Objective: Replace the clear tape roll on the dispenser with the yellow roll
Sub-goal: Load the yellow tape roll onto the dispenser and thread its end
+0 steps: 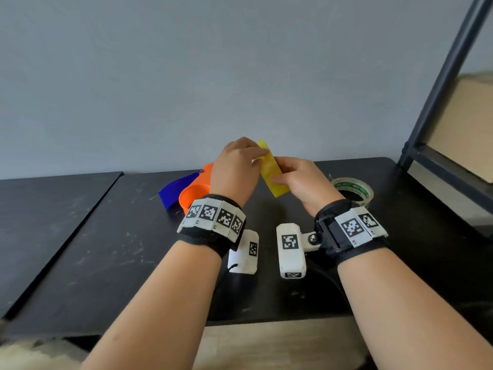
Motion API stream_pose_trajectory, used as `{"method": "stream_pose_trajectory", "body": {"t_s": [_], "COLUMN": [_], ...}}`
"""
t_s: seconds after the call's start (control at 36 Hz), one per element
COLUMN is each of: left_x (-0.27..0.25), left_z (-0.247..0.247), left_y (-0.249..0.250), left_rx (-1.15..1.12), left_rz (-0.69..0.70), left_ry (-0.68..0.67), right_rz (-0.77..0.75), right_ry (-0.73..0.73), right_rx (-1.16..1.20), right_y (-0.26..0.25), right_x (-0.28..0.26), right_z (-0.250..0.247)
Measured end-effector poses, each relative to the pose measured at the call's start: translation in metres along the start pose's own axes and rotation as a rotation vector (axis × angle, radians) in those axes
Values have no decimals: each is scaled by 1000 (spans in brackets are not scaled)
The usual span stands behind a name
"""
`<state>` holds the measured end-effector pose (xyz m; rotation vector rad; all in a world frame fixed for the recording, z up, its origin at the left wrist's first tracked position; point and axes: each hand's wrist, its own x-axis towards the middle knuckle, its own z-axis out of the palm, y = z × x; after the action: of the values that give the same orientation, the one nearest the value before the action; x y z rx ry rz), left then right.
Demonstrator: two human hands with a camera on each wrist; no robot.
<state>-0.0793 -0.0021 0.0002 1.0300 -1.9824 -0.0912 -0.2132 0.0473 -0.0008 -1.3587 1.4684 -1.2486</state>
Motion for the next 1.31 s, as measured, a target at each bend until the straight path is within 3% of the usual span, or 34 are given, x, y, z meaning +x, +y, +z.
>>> {"method": "stream_pose_trajectory", "body": {"t_s": [0.28, 0.5, 0.64, 0.86, 0.97, 1.06, 1.31], "left_x": [-12, -14, -19, -9, -9, -9, -5], "left_z": [-22, -25, -20, -15, -25, -29, -39], "left_y": [23, 31, 30, 27, 42, 38, 25], "left_rx": [6, 219, 359, 487, 451, 298, -304], "left_rz": [28, 156, 261, 251, 142, 21, -319], "left_ry": [-51, -182, -183, -251, -304, -323, -171], "right_rz": [3, 22, 8, 25, 16, 26, 37], "right_ry": [16, 13, 21, 11, 4, 5, 7], "right_rx": [-10, -82, -149, -192, -178, -185, -155], "right_y": [-13, -11, -11, -13, -12, -12, -15], "right_x": [-25, -35, -35, -37, -39, -39, -42], "right_z": [2, 1, 0, 2, 2, 2, -4]}}
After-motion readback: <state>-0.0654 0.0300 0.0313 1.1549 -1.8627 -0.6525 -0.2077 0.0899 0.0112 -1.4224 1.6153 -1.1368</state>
